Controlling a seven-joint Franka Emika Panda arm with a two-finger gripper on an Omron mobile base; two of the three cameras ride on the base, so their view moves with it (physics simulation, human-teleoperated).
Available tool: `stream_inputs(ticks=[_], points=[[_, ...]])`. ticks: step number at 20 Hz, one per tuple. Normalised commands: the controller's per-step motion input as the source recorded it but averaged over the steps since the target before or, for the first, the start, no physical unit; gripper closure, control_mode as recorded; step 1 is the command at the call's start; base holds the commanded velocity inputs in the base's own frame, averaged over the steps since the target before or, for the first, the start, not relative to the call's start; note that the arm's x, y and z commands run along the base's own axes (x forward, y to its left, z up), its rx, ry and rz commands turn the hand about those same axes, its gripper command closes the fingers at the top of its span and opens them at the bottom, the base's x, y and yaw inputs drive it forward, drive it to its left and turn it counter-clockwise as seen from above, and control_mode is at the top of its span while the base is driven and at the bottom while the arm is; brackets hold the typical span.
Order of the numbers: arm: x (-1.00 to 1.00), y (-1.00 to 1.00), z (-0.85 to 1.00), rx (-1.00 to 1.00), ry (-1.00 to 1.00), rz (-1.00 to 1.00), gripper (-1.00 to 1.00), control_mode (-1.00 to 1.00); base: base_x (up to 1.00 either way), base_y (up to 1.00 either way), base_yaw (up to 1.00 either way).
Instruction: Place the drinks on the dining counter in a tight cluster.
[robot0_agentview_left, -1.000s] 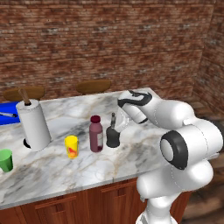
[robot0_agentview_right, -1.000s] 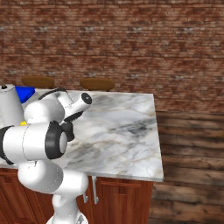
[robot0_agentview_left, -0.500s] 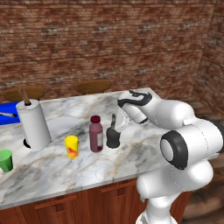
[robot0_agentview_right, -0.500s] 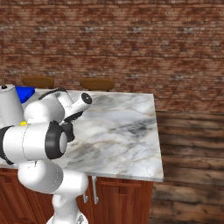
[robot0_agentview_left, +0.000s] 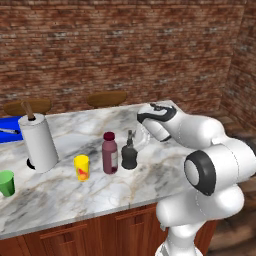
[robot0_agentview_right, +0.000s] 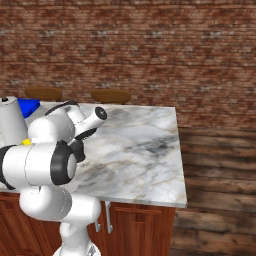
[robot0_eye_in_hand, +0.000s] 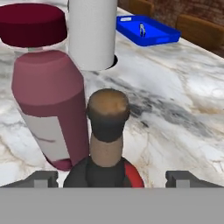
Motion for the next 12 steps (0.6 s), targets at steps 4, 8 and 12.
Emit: stream_inputs(ticks=[4, 8, 12], points=[[-0.03, -0.46, 0.2, 0.03, 0.0, -0.06, -1.0, -1.0, 0.0, 0.0, 0.0], [0.0, -0.48, 0.43, 0.06, 0.0, -0.13, -1.0, -1.0, 0.0, 0.0, 0.0], [-0.12, -0.6, 0.44, 0.05, 0.14, -0.35, -1.0, -1.0, 0.0, 0.0, 0.0]])
